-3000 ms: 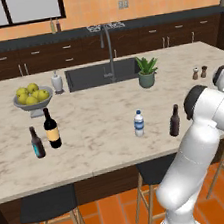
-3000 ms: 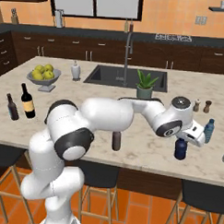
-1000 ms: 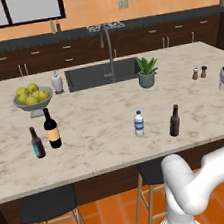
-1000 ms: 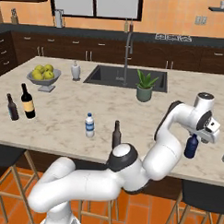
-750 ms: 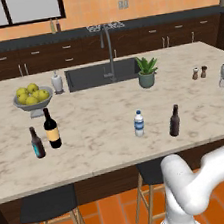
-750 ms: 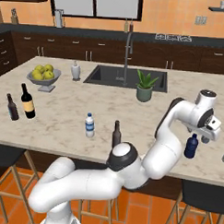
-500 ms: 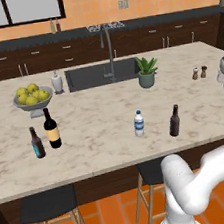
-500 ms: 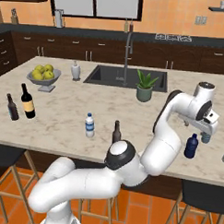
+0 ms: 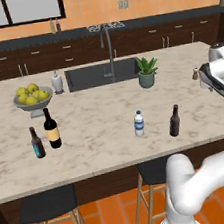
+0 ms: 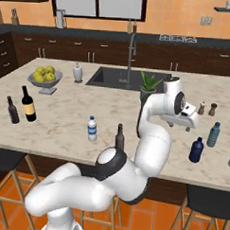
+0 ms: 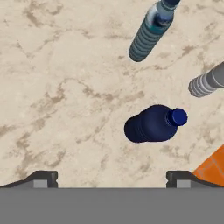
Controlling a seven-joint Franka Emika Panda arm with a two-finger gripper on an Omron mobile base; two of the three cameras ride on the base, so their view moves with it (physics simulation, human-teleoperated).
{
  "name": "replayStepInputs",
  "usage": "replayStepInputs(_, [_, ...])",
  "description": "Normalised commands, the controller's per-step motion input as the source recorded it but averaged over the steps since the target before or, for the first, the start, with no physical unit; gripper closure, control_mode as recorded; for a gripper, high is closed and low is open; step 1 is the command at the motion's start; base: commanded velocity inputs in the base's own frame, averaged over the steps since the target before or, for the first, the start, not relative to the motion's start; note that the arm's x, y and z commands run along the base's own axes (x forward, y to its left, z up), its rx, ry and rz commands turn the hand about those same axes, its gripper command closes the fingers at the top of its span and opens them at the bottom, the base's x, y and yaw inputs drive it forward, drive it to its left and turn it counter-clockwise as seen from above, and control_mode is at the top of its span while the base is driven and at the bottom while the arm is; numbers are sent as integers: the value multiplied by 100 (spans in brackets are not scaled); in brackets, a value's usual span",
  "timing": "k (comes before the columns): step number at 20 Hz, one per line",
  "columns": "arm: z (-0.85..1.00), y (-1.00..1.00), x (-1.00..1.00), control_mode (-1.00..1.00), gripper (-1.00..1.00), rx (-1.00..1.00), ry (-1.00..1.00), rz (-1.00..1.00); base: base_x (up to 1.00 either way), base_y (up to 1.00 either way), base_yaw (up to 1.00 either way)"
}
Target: Move the plastic bottles in the middle to the plastics group, and the glass bottles in the middle to the glass group.
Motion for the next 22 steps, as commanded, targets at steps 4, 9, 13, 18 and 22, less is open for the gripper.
replayStepInputs(4, [31,62,-29,-100,-100,8,17,8,0,0,0])
replayStepInputs(9, [44,66,-25,-100,-100,19,28,8,0,0,0])
replayStepInputs(13, [53,59,-21,-100,-100,24,29,11,0,0,0])
replayStepInputs(18, [2,71,-39,-100,-100,8,-7,13,0,0,0])
replayStepInputs(22, [0,67,-21,-100,-100,6,-15,7,0,0,0])
